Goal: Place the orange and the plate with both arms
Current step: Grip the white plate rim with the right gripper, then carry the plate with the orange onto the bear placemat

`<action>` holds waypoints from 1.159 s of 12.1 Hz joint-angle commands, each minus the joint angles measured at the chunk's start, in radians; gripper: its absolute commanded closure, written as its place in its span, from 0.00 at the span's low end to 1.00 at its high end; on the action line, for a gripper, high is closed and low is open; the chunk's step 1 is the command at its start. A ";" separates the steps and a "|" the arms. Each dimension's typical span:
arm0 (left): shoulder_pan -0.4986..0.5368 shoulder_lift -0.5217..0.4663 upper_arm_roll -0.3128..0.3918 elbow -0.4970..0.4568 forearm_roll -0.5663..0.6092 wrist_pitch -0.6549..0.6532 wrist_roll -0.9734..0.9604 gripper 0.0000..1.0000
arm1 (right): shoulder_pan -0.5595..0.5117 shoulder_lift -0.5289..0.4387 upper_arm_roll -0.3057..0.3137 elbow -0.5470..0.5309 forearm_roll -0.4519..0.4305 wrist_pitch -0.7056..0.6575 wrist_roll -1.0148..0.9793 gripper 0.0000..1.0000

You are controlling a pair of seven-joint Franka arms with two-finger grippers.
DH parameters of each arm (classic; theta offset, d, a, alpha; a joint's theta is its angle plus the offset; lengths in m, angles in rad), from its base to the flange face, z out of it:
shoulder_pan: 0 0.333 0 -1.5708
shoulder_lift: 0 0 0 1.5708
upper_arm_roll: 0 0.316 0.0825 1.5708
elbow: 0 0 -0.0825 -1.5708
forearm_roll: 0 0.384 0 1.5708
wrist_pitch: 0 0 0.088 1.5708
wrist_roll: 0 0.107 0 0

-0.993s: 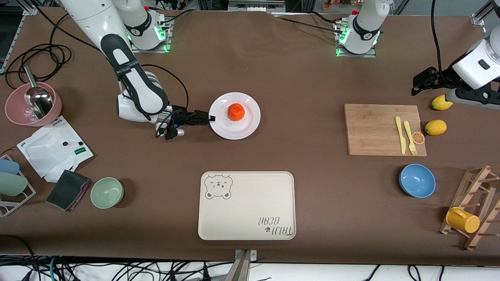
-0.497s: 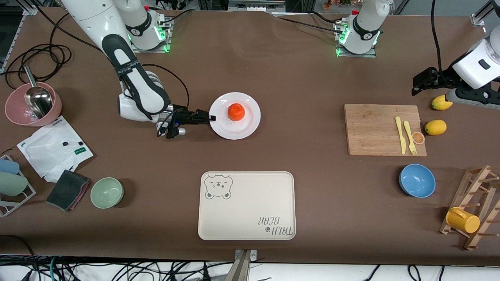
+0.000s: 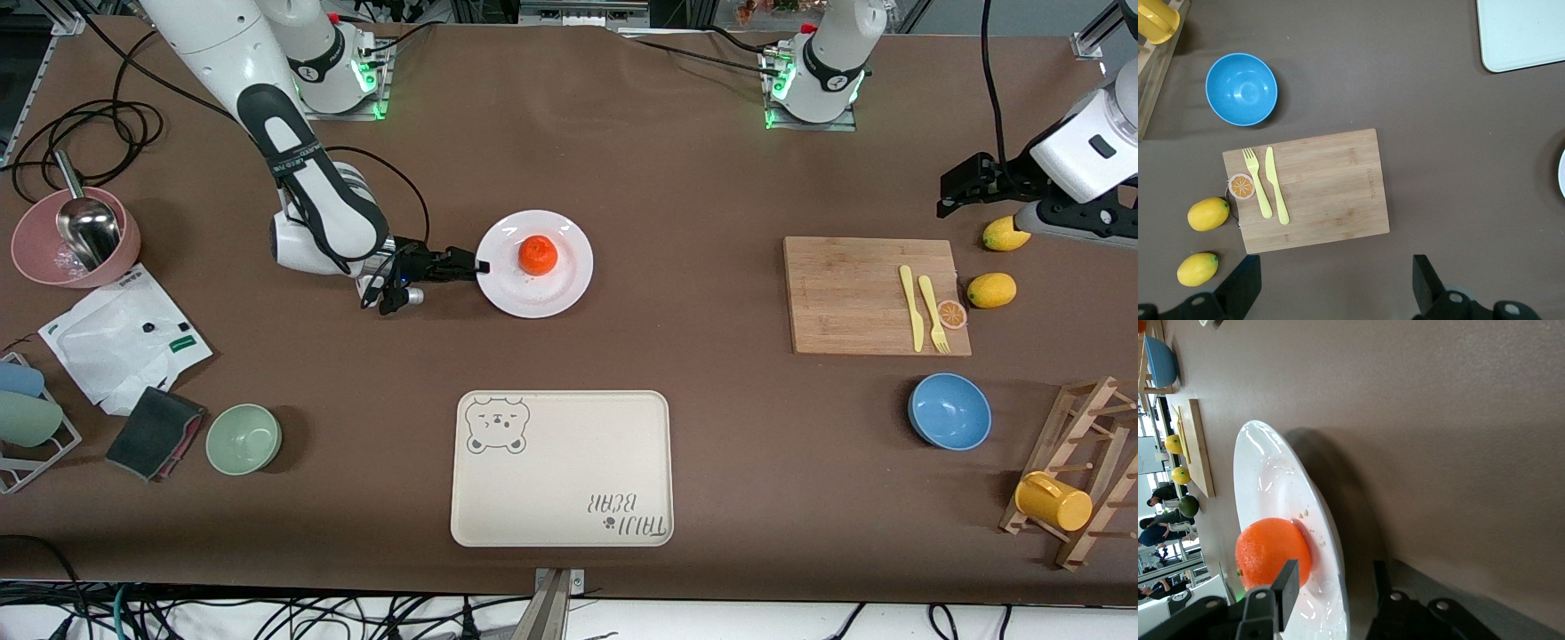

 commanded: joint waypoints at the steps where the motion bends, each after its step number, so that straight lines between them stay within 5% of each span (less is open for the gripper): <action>1: 0.000 0.013 -0.003 0.029 -0.016 -0.010 0.007 0.00 | -0.004 0.006 0.022 -0.016 0.058 0.029 -0.058 0.57; 14: 0.002 0.013 -0.002 0.029 -0.016 -0.016 0.007 0.00 | 0.003 0.025 0.031 -0.016 0.061 0.055 -0.086 0.93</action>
